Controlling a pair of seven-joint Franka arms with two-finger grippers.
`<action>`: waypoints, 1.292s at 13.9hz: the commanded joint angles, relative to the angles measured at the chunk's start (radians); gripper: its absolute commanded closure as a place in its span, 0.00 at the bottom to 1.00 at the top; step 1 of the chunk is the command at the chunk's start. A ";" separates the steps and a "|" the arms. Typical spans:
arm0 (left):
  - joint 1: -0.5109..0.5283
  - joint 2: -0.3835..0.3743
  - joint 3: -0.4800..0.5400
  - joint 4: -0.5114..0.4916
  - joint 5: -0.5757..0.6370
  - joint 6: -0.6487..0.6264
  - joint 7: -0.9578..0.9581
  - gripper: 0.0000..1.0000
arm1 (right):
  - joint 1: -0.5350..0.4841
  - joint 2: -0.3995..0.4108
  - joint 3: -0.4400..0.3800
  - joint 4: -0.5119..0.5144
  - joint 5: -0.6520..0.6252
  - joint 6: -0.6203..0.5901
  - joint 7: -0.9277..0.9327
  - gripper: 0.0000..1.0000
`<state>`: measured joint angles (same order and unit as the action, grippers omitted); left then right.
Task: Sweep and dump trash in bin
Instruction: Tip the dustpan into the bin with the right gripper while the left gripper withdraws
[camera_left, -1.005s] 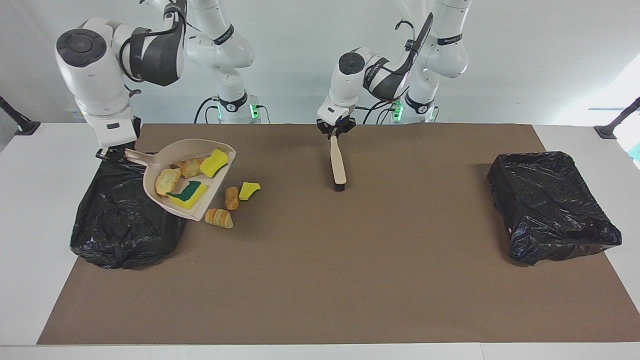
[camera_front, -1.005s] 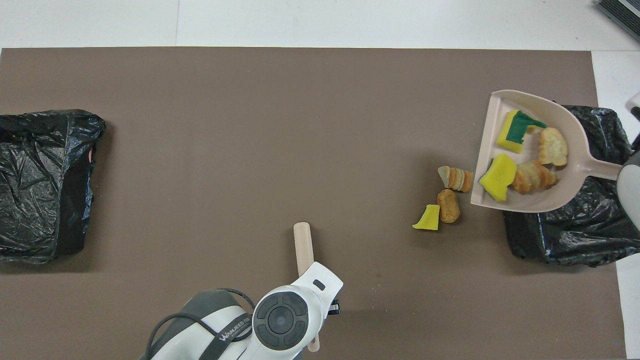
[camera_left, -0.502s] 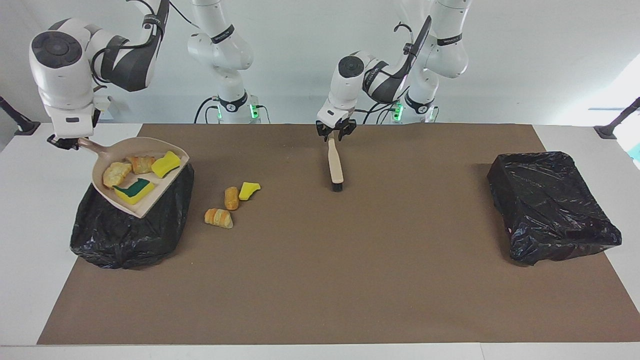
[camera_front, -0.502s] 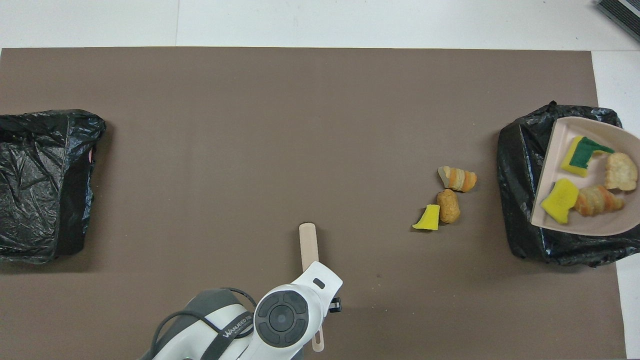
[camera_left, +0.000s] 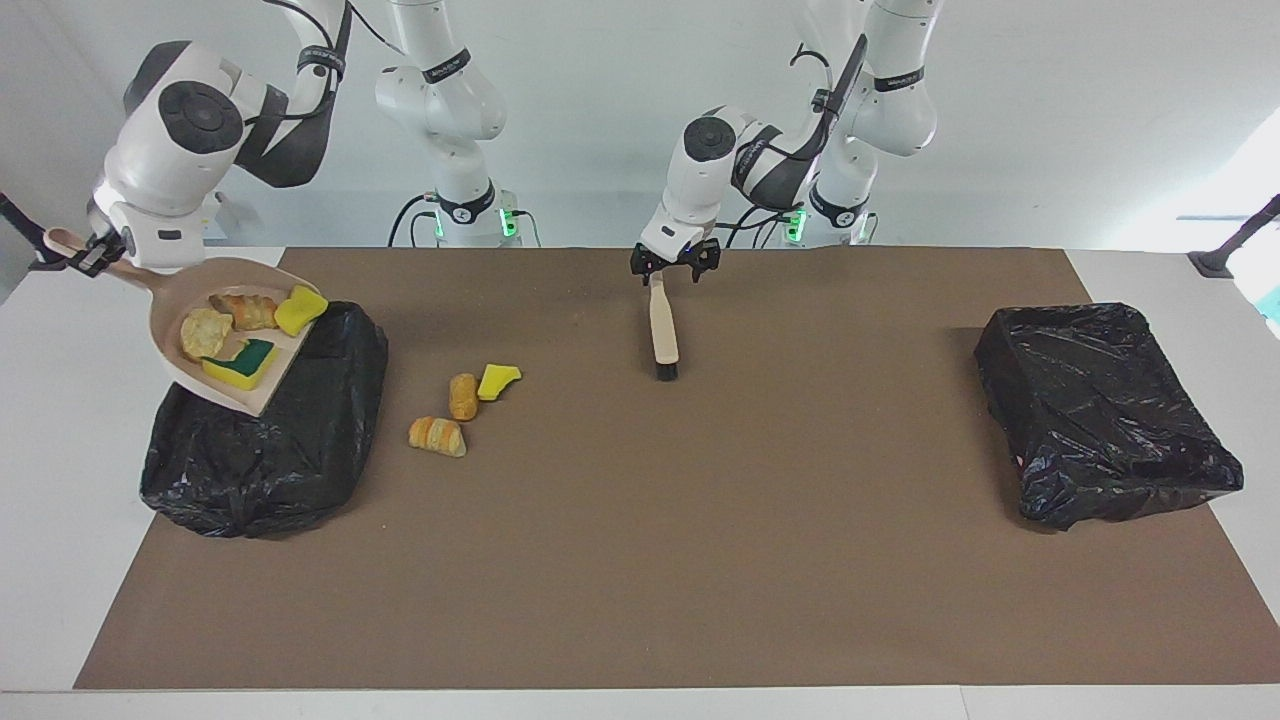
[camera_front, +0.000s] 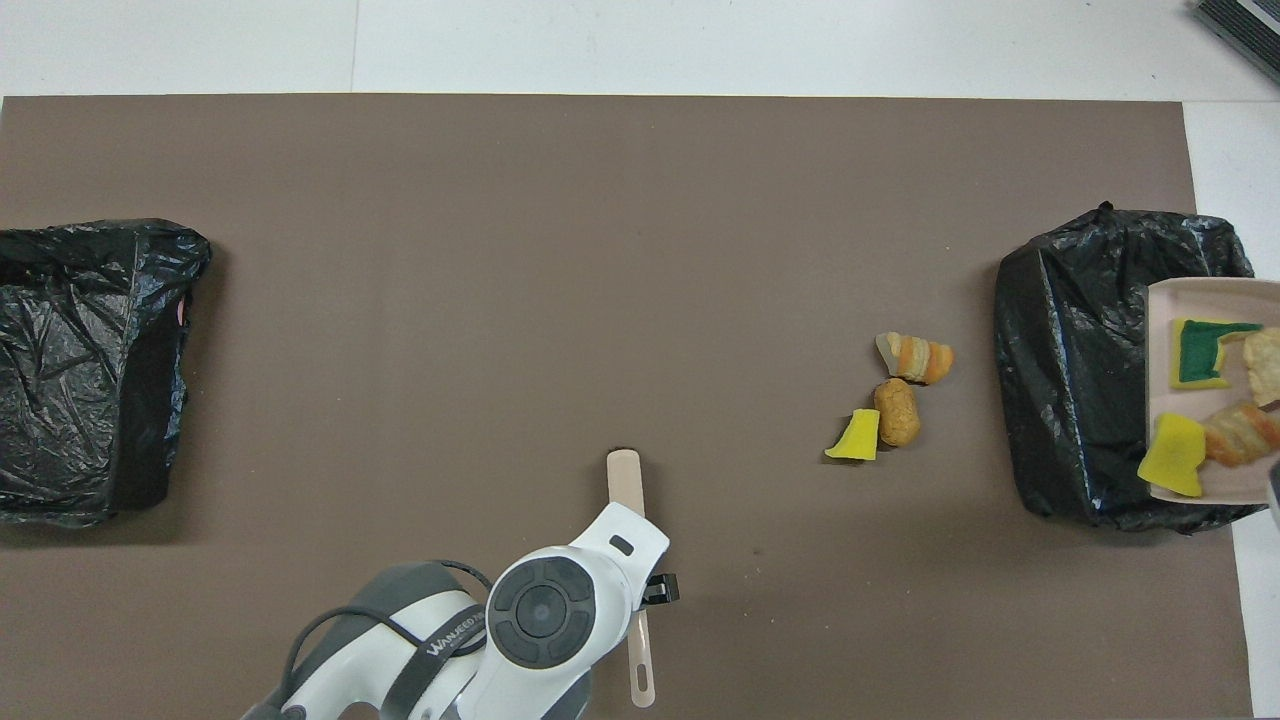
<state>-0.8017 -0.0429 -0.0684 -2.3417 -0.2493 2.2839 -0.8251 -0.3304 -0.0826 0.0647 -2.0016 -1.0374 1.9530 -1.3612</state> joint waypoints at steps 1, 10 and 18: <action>0.083 -0.014 0.005 0.041 0.050 -0.042 -0.009 0.00 | -0.006 -0.031 0.003 -0.089 -0.186 0.090 0.025 1.00; 0.498 -0.117 0.009 0.111 0.116 -0.331 0.393 0.00 | 0.007 -0.034 0.007 -0.016 -0.365 0.124 0.039 1.00; 0.749 -0.129 0.009 0.303 0.221 -0.569 0.777 0.00 | 0.007 -0.006 0.006 0.046 0.289 0.070 -0.038 1.00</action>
<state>-0.0952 -0.1817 -0.0469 -2.0969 -0.0657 1.7671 -0.1059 -0.3179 -0.0967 0.0688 -1.9743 -0.8772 2.0472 -1.3599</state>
